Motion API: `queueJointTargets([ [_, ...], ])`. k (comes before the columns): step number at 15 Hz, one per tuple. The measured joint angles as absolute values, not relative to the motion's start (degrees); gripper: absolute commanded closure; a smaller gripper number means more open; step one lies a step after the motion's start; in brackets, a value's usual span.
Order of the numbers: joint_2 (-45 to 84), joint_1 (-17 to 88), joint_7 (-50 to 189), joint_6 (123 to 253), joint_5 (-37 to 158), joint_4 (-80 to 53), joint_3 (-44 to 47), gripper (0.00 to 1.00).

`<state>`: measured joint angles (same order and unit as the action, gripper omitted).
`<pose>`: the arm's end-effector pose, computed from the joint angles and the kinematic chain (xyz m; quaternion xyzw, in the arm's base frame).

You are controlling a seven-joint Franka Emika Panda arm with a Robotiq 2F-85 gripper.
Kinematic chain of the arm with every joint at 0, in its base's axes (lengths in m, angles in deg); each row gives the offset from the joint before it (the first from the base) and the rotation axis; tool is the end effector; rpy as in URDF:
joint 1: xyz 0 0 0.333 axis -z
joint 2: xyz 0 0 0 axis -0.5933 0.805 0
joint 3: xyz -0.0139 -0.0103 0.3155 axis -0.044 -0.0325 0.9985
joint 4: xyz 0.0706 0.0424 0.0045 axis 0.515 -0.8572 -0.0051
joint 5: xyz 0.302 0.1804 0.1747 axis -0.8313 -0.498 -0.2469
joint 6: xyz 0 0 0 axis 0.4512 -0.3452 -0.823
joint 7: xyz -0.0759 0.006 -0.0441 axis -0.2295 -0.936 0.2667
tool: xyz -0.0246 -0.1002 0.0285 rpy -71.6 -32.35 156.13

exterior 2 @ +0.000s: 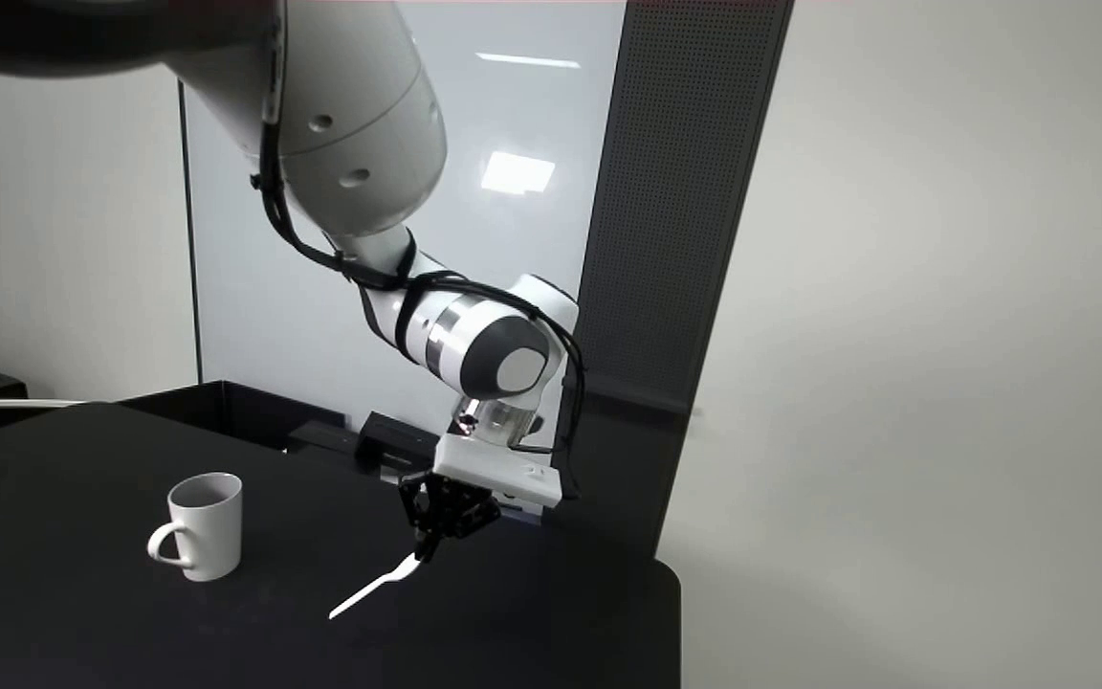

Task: Remove the white spoon from the white mug

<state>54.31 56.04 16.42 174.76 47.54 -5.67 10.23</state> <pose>0.6618 -0.1747 0.1266 -0.9610 -0.2225 0.0525 0.1556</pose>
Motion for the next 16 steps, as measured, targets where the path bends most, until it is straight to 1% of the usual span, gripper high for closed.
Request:
queueJointTargets([
  [6,58.58,58.03,14.14,175.22,46.5,-4.85,10.13,0.99],
  [7,59.02,58.16,14.09,175.22,46.5,-4.65,10.12,0.75],
  [9,59.63,58.28,14.07,175.22,46.5,-4.26,10.09,0.64],
  [14,59.3,57.53,14.06,176.07,46.62,-3.67,10.13,0.29],
  [16,57.73,56.31,14.1,177.52,46.78,-3.91,10.17,0.16],
])
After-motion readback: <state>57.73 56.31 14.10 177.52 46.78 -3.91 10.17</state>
